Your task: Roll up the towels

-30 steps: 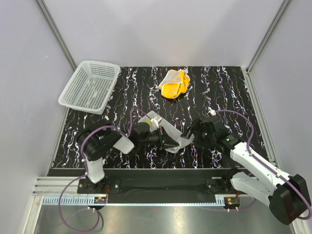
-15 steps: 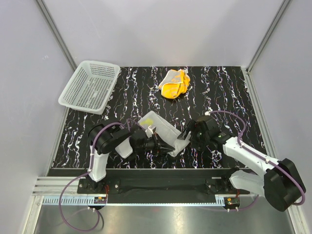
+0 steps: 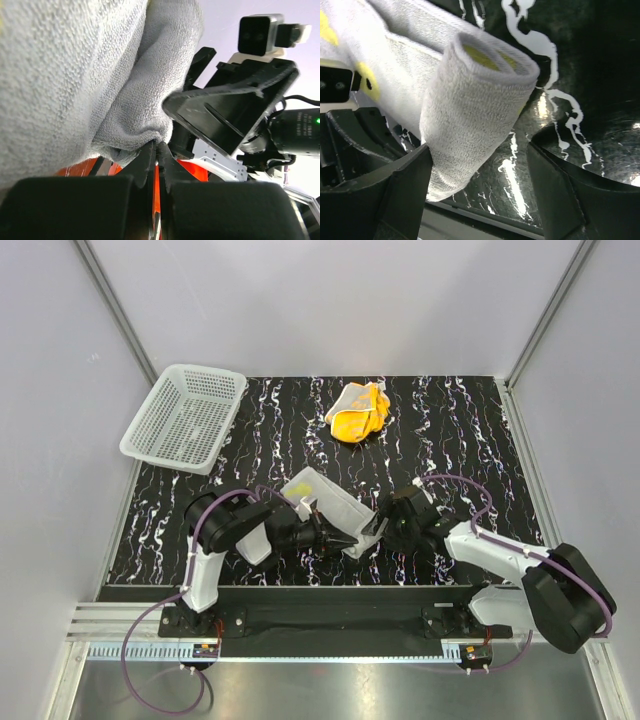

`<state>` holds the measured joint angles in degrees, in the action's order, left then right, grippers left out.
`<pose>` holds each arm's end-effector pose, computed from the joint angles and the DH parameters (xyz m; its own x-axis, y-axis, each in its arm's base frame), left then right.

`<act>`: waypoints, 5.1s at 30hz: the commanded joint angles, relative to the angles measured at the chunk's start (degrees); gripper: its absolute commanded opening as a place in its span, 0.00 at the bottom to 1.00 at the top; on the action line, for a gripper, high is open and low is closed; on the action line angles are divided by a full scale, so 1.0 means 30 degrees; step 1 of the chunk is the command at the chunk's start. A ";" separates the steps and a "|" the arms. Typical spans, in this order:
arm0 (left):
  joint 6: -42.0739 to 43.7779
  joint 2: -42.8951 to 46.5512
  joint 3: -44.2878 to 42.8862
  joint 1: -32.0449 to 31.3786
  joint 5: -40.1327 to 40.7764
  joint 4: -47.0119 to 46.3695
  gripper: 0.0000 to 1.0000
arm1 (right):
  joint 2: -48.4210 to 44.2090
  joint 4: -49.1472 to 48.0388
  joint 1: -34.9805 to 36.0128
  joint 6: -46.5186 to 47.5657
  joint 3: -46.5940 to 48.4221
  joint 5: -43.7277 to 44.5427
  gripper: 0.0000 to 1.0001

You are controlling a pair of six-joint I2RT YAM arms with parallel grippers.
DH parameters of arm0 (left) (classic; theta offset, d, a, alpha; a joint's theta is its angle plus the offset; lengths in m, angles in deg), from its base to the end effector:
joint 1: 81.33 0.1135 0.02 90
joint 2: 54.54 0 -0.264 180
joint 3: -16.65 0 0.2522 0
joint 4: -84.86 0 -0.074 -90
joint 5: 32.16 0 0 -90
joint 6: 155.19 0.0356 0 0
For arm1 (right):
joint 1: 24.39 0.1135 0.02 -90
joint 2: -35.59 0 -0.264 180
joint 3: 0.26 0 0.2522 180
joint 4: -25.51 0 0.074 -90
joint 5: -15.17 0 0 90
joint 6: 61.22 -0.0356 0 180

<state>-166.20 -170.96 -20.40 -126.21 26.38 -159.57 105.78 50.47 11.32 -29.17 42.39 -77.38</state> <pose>0.1887 -0.2141 0.0751 -0.9067 -0.2788 0.3166 -0.3625 0.1311 -0.9227 0.1784 0.1302 0.1583 -0.8547 0.4284 -0.2931 0.2249 0.8146 0.5347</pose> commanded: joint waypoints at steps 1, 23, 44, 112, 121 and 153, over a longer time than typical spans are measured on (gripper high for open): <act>-0.1193 -0.0627 0.0556 0.0342 0.0527 -0.4668 0.00 | 0.0097 -0.1156 0.0199 -0.0370 -0.0194 0.1434 0.80; 0.2350 0.1071 0.0936 0.0459 0.0058 -0.0955 0.46 | 0.0861 0.0101 0.0199 0.0567 0.0976 0.1873 0.20; 2.3171 1.2879 -0.7411 -0.5277 1.5308 2.6796 0.58 | 0.2177 0.7308 0.0199 0.2296 0.5253 0.1054 0.17; 2.0139 0.8983 -0.6566 -0.6749 1.0872 2.2814 0.00 | -0.1567 1.0453 -0.1881 0.2529 0.8629 0.4604 1.00; 1.5895 0.9217 -0.4283 -0.3648 0.7096 2.0208 0.00 | -0.4968 0.5116 -0.1852 0.2327 0.3036 -0.1405 0.95; 0.9152 0.6231 -0.1847 -0.0742 0.2198 1.4642 0.00 | -0.0022 -0.3262 -0.0329 0.0011 -0.0925 -0.2022 0.85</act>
<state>-135.67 -150.48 -27.07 -128.84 35.36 -110.81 103.73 45.73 9.39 -28.30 40.44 -84.81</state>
